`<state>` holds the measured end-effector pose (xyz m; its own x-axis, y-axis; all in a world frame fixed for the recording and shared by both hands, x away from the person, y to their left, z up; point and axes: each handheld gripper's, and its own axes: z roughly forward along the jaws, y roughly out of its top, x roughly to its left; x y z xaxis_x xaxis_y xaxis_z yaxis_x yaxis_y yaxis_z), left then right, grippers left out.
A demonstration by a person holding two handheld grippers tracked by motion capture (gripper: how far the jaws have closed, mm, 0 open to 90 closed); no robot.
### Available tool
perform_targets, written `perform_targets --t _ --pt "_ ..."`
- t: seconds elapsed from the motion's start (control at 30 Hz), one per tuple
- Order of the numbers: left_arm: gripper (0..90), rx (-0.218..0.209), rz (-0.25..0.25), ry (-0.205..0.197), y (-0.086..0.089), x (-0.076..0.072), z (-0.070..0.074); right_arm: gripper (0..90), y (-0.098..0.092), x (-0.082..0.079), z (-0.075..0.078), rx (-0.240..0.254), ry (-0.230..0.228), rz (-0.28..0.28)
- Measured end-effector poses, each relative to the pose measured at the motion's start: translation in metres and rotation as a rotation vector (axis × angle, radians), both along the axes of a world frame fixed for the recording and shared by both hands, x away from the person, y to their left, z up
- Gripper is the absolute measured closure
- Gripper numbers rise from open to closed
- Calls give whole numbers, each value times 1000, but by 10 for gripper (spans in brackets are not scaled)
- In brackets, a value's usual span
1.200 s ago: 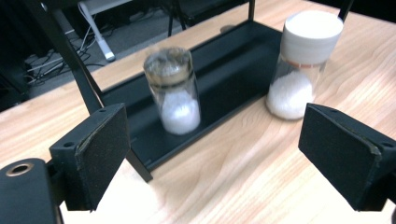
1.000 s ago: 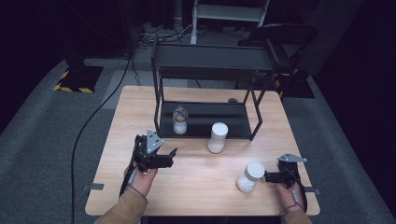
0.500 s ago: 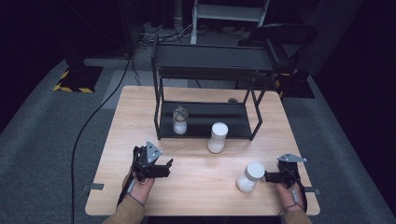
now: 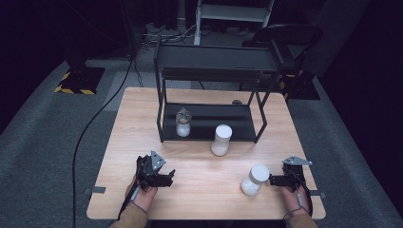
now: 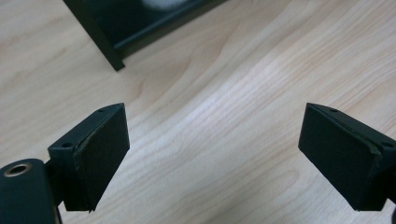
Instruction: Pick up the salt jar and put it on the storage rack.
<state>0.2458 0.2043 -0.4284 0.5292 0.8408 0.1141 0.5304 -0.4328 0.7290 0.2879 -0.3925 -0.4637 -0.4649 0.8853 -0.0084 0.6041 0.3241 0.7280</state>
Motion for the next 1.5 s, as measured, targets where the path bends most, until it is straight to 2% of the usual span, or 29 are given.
perform_targets --t 0.47,0.73,0.8,0.87,0.93,1.5 --pt "75 0 40 102 10 8 -12 8 0 0 0 0 0 2" --pt "58 -24 66 151 16 14 -18 8 0 0 0 -1 0 3" --pt "46 -48 70 161 20 15 -20 8 0 0 0 -1 0 3" --pt "23 -53 58 145 23 14 -24 8 0 0 0 -1 0 3" --pt "0 -71 27 112 29 10 -31 8 0 0 0 -1 0 3" --pt "0 -70 15 111 31 11 -31 8 0 -1 0 -2 0 5"
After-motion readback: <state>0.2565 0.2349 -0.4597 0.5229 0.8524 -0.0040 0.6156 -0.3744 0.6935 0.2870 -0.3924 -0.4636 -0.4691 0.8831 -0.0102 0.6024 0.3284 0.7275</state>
